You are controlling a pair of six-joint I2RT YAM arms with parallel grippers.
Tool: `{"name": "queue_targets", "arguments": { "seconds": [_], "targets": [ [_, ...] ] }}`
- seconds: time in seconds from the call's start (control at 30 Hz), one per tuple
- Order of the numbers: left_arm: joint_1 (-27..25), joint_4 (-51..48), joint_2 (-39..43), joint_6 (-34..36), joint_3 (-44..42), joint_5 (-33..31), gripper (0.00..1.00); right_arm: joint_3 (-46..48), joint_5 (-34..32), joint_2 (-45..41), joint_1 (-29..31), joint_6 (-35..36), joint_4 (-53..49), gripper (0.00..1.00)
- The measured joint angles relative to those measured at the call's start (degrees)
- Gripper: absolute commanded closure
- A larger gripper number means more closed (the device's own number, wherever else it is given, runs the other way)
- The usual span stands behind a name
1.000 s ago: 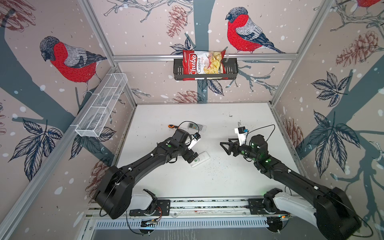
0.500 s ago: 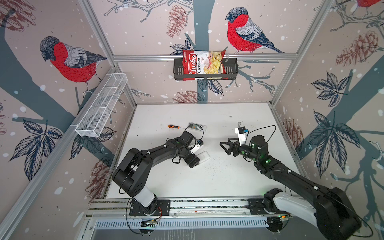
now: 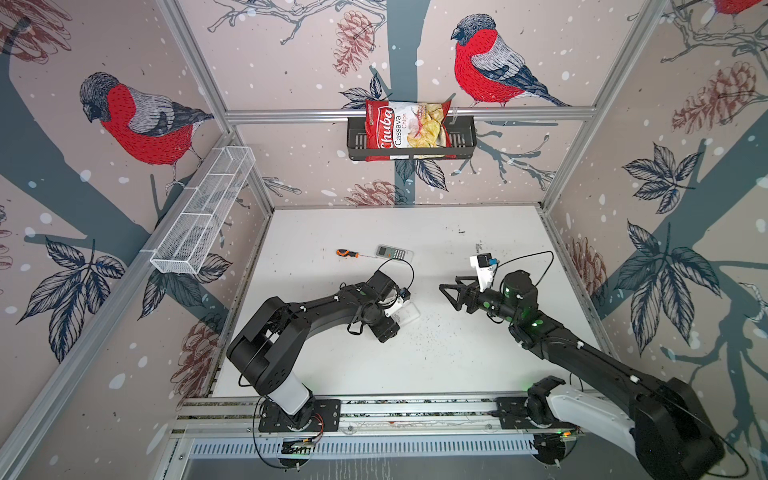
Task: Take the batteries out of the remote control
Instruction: 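Hold the remote with the left gripper while the right gripper grips its battery cover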
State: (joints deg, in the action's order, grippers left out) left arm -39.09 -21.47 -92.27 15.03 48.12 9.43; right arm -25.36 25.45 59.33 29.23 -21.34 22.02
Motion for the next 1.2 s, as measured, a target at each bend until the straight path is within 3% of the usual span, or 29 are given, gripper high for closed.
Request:
{"name": "queue_targets", "arguments": {
  "seconds": [0.43, 0.6, 0.83, 1.2],
  "targets": [
    [-0.1, 1.5, -1.0, 0.4, 0.4, -2.1, 0.52, 0.1, 2.2, 0.2, -0.7, -2.8, 0.4, 0.12],
    [-0.3, 0.7, 0.6, 0.2, 0.3, -3.8, 0.55, -0.8, 1.9, 3.9, -1.6, -5.0, -0.8, 0.16],
    [-1.4, 0.4, 7.1, 0.4, -0.3, -4.3, 0.56, -4.7, 0.9, 10.3, -2.9, -6.1, -4.5, 0.4],
    [-2.6, 0.3, 9.4, 0.4, -0.1, -4.9, 0.57, -15.8, 5.4, 23.4, 4.0, -0.8, -12.5, 0.32]
  ]
}}
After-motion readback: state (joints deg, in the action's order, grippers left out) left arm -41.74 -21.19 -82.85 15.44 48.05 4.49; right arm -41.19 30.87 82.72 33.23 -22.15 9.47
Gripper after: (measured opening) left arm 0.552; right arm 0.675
